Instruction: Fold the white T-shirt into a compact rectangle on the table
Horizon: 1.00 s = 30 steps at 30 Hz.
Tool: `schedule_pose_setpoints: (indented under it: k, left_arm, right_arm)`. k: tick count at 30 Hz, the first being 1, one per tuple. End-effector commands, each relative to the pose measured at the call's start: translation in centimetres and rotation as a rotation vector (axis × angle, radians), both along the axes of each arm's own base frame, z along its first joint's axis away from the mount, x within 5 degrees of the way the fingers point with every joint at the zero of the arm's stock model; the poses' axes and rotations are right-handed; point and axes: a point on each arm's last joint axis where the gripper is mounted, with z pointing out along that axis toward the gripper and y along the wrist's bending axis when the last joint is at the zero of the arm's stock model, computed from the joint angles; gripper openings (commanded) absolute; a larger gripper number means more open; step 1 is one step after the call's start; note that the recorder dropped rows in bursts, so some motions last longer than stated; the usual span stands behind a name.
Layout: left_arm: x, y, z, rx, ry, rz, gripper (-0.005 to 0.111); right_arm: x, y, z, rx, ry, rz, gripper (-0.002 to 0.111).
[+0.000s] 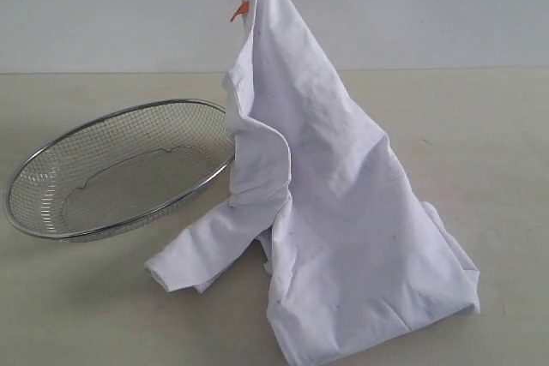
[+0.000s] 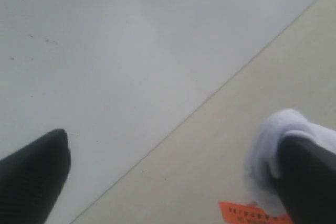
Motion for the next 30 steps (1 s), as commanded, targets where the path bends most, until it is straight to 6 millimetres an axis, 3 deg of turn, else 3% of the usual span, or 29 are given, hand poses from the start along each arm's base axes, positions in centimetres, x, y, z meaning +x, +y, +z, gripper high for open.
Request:
schedule_pose_setpoints:
  k: [1, 6, 9, 11, 14, 18, 26, 30]
  left_arm:
    - [0.2, 0.1, 0.4, -0.053, -0.023, 0.027, 0.093]
    - [0.6, 1.4, 0.3, 0.127, -0.081, 0.053, 0.076]
    - [0.9, 2.2, 0.9, 0.050, -0.096, 0.084, 0.068]
    - [0.7, 1.8, 1.2, -0.017, -0.081, 0.070, 0.070]
    - [0.4, 1.8, 1.0, 0.019, -0.050, 0.048, 0.078]
    - [-0.6, 1.4, -0.2, 0.049, 0.109, 0.034, 0.089]
    - [-1.7, 1.5, -0.9, 0.145, 0.217, -0.029, 0.089]
    - [-1.2, 2.0, -0.5, 0.219, 0.140, -0.016, 0.089]
  right_arm:
    - [0.5, 0.0, -0.5, -0.015, 0.035, -0.016, 0.000]
    - [0.6, -0.1, -1.2, -0.020, 0.105, -0.042, 0.000]
    - [0.9, -0.1, -1.4, -0.042, 0.104, -0.059, 0.000]
    - [1.0, 0.0, -1.3, -0.039, 0.091, -0.050, 0.000]
    - [1.2, 0.2, -1.4, -0.031, 0.096, -0.042, 0.000]
    - [1.3, 0.3, -1.5, -0.034, 0.096, -0.042, 0.000]
    - [1.3, 0.2, -1.6, -0.067, 0.106, -0.045, 0.000]
    - [1.3, 0.2, -1.6, -0.067, 0.109, -0.047, 0.000]
